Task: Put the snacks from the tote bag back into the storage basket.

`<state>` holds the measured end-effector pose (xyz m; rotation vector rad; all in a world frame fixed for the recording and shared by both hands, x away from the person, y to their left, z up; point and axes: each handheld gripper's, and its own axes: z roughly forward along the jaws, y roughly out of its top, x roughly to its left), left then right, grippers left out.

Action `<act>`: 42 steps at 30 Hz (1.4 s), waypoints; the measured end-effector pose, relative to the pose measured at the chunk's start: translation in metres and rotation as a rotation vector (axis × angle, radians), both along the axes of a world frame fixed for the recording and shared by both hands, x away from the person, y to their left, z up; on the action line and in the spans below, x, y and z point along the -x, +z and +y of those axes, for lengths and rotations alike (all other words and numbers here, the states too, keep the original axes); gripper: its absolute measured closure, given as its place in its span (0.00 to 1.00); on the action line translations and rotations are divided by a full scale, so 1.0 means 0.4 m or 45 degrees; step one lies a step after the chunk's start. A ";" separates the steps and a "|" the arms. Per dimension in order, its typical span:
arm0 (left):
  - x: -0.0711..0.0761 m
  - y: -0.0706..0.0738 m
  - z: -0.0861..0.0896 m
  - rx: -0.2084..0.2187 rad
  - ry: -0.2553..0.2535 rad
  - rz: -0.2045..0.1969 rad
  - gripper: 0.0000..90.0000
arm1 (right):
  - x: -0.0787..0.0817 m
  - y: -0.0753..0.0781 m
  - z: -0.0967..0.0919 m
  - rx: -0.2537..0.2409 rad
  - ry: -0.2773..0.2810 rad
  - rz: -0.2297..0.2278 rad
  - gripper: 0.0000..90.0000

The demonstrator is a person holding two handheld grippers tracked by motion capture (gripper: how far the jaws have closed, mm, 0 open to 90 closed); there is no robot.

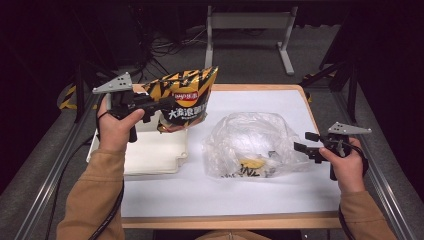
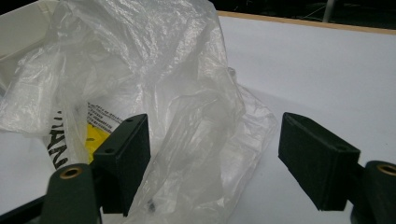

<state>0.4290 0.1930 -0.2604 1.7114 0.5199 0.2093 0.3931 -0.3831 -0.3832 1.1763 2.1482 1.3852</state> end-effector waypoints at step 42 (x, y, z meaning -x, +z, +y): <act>-0.029 -0.148 0.167 -0.080 0.089 0.070 0.87 | 0.059 0.058 -0.001 -0.037 0.083 -0.237 0.17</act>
